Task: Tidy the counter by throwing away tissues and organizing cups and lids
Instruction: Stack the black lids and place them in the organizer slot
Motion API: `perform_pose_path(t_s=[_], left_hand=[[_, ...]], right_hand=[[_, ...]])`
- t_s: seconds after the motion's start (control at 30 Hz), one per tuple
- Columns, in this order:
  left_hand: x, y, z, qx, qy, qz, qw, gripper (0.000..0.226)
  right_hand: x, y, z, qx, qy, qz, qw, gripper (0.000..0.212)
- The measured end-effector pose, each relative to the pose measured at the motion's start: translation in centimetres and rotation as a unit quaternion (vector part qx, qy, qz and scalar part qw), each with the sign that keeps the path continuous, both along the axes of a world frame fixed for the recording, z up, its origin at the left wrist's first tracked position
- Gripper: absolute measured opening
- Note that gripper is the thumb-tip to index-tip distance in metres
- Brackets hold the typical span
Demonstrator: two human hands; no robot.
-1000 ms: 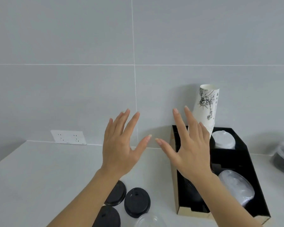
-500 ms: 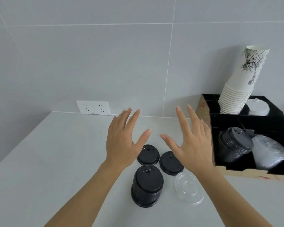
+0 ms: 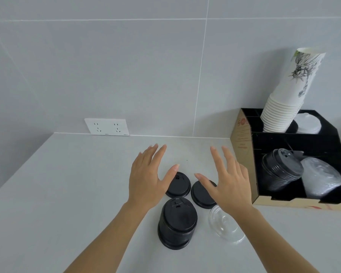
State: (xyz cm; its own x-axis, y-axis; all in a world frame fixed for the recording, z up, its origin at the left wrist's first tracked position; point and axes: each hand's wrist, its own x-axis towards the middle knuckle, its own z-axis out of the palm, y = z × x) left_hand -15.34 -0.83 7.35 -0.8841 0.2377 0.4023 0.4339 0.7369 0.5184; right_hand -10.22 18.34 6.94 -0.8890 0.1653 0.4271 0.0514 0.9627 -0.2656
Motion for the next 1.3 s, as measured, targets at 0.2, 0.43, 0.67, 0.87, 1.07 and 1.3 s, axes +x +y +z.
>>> perform_pose_path(t_s=[0.2, 0.43, 0.67, 0.87, 1.07, 1.3], left_hand=[[-1.3, 1.0, -1.7, 0.003, -0.055, 0.002, 0.998, 0.073], [-2.8, 1.2, -3.9, -0.023, -0.101, -0.007, 0.995, 0.075], [-4.0, 2.0, -5.5, -0.036, -0.138, -0.028, 0.989, 0.078], [-4.9, 2.8, -6.2, -0.036, -0.162, -0.063, 0.984, 0.069], [-5.2, 1.6, -7.8, -0.011, -0.229, -0.037, 0.973, 0.053], [-4.6, 0.4, -8.8, 0.031, -0.269, -0.041, 0.962, 0.065]], right_hand=[[-0.8, 1.4, -4.4, 0.001, -0.142, 0.005, 0.99, 0.093], [-1.5, 1.6, -6.8, 0.007, -0.294, 0.049, 0.954, 0.106], [-2.4, 1.9, -7.0, -0.004, -0.284, 0.053, 0.957, 0.103], [-4.4, 1.5, -6.4, -0.023, -0.197, 0.059, 0.978, 0.102], [-5.7, -0.7, -6.2, -0.056, -0.22, 0.085, 0.97, 0.103], [-6.4, -2.7, -7.1, -0.084, -0.243, 0.093, 0.962, 0.1]])
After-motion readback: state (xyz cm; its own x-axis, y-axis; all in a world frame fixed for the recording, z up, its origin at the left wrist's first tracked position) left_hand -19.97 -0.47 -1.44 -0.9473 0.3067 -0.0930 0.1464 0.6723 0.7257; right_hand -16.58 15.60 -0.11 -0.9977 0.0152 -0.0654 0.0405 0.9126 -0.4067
